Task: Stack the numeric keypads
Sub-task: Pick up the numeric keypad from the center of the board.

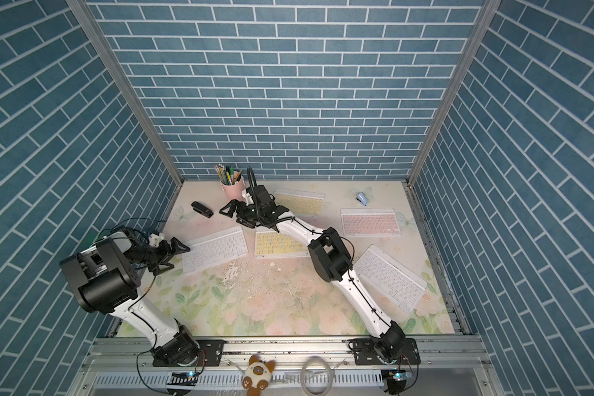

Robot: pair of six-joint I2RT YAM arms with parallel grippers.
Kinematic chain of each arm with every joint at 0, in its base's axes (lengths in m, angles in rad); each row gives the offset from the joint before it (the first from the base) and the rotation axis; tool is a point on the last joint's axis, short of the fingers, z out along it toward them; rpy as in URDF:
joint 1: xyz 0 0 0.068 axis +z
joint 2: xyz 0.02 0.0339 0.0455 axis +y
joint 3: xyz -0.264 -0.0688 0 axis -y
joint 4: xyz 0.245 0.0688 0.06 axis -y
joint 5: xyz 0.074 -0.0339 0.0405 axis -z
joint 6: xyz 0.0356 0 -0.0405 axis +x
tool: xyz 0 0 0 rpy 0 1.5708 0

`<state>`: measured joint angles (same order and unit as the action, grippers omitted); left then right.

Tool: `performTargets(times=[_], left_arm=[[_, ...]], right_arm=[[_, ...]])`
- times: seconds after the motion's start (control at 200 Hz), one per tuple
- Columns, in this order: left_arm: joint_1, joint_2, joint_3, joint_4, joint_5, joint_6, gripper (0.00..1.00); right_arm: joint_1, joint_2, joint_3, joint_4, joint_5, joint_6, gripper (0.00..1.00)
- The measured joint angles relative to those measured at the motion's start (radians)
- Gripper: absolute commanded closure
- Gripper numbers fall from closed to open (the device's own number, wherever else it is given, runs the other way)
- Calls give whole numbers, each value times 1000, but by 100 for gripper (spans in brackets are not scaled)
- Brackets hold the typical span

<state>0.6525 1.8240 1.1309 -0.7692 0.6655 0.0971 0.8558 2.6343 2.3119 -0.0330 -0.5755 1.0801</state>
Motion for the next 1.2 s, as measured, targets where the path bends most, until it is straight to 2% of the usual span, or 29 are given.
performTargets(times=[0.175, 0.4, 0.89, 1.2], left_arm=[[-2, 24, 10, 0, 37, 0, 0], [-13, 24, 8, 19, 46, -16, 0], [-41, 24, 5, 58, 44, -41, 0], [-76, 24, 13, 72, -1, -57, 1]], right_arm=[[15, 84, 79, -51, -14, -4, 1], [27, 117, 100, -59, -20, 4, 1], [15, 119, 99, -16, -59, 15, 1], [-15, 119, 99, -15, -72, 11, 1]])
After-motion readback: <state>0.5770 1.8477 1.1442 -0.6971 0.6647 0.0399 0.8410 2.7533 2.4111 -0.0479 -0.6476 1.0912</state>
